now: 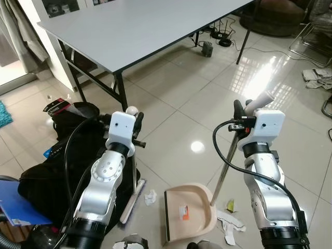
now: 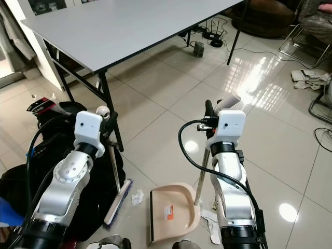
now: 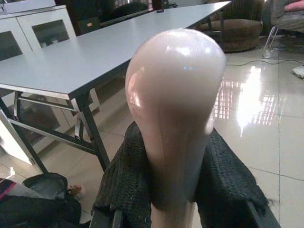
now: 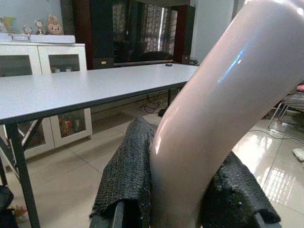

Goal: Sweep floor

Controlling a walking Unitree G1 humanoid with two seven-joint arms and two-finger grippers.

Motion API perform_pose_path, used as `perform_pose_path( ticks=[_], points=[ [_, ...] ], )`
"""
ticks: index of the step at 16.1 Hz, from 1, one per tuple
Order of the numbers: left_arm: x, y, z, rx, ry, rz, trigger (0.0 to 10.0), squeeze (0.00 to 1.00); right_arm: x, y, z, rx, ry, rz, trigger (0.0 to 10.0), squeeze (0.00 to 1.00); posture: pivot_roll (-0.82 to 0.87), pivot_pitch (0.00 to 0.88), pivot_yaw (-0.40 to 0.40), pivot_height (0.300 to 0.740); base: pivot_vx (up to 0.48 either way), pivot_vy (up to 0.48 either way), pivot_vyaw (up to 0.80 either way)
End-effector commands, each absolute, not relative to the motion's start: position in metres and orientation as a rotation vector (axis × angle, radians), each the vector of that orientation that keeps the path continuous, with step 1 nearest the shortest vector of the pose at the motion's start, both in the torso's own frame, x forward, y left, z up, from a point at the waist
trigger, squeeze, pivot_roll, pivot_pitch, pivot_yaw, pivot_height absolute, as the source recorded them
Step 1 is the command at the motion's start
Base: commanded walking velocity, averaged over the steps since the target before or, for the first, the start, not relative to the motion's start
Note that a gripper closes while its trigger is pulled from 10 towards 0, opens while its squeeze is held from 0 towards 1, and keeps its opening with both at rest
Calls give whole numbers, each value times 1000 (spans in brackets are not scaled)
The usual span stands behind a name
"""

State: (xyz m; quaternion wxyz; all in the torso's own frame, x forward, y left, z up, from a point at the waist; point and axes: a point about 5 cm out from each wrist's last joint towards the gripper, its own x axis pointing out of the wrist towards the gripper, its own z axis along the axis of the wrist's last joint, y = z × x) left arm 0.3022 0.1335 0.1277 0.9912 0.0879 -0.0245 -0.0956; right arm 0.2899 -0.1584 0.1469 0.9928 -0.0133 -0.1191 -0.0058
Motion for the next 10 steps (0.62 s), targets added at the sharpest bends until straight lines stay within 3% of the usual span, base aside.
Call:
perform_pose_path(
  ticks=[1, 2, 5, 7, 10],
  points=[
    [306, 135, 137, 206, -95, -179, 10000, 0, 291, -159, 152, -35, -262, -19, 10000, 0, 113, 102, -3, 740, 0, 0, 0],
    [306, 134, 137, 215, -97, -182, 10000, 0, 290, -159, 151, -35, -261, -20, 10000, 0, 113, 103, -5, 740, 0, 0, 0],
    [308, 133, 137, 240, -108, -190, 10000, 0, 289, -157, 149, -35, -250, -15, 10000, 0, 112, 109, -7, 740, 0, -435, 0],
    [312, 137, 142, 184, -114, -164, 10000, 0, 289, -155, 149, -31, -250, -14, 10000, 0, 110, 119, -6, 740, 0, 0, 0],
    [317, 144, 153, 241, -162, -147, 10000, 0, 292, -154, 149, -8, -250, -11, 10000, 0, 115, 144, -16, 740, 0, 0, 0]
  ],
)
